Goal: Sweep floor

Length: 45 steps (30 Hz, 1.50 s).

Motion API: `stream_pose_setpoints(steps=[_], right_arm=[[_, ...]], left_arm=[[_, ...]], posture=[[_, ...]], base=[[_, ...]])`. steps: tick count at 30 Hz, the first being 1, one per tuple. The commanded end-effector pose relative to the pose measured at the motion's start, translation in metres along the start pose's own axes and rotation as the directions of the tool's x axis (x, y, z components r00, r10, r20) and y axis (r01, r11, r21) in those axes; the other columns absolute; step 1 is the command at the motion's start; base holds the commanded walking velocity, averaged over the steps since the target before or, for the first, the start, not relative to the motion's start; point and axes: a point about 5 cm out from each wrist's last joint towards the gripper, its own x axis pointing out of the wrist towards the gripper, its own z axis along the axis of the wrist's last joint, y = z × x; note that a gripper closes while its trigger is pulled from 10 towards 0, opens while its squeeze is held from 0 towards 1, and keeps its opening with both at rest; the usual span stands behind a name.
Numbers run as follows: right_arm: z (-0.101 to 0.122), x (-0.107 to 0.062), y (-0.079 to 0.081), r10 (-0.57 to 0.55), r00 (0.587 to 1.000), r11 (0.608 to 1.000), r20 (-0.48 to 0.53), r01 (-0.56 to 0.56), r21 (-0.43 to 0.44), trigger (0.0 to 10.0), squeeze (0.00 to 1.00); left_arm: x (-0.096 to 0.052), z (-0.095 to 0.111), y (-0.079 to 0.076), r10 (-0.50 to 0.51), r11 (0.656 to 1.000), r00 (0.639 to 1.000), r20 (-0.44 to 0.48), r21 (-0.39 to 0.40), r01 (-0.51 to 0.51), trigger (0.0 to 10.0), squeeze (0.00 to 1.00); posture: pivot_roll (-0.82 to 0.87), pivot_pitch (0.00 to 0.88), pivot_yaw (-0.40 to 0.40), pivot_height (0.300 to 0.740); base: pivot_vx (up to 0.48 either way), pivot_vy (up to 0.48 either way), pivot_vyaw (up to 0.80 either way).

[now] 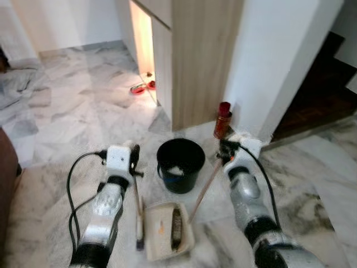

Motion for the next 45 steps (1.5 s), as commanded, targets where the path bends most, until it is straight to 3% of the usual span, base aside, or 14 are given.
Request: stream_pose_setpoints(steps=[1,9,13,26,33,45], right_arm=[[0.011,0.004,-0.005,-0.018,0.999,0.999,0.048,0.017,0.027,10.0,0.00],[0.012,0.003,-0.009,-0.045,0.998,0.999,0.054,0.044,0.022,10.0,0.00],[0.013,0.004,-0.011,-0.063,0.996,0.998,0.055,0.062,0.028,10.0,0.00],[0.013,0.004,-0.013,-0.067,0.997,0.997,0.041,0.065,0.038,10.0,0.00],[0.012,0.004,-0.012,-0.051,0.998,0.998,0.039,0.050,0.039,10.0,0.00],[0.021,0.006,-0.005,-0.005,0.996,1.000,0.091,0.003,0.031,10.0,0.00]], left_arm=[[0.003,0.010,-0.001,-0.003,1.000,0.998,0.059,0.006,0.003,10.0,0.00],[-0.003,0.009,0.025,0.056,0.996,0.997,0.048,0.063,-0.059,10.0,0.00],[-0.004,0.008,0.031,0.063,0.995,0.997,0.043,0.078,-0.066,10.0,0.00],[0.001,0.009,0.015,0.020,0.998,0.999,0.049,0.063,-0.023,10.0,0.00],[0.002,0.009,0.016,0.019,0.998,0.999,0.049,0.066,-0.022,10.0,0.00],[-0.001,0.007,0.020,0.040,0.997,0.998,0.045,0.067,-0.043,10.0,0.00]], posture=[[-0.01,0.000,0.009,0.740],[0.00,0.000,0.007,0.740],[0.00,0.000,0.007,0.740],[-0.01,0.000,0.010,0.740],[0.00,0.000,0.005,0.740],[0.00,0.000,-0.001,0.740]], base=[[0.000,0.000,0.00],[0.000,0.000,0.00],[0.000,0.000,0.00],[0.000,0.000,-0.61],[0.000,0.000,-0.79],[0.000,0.000,0.00]])
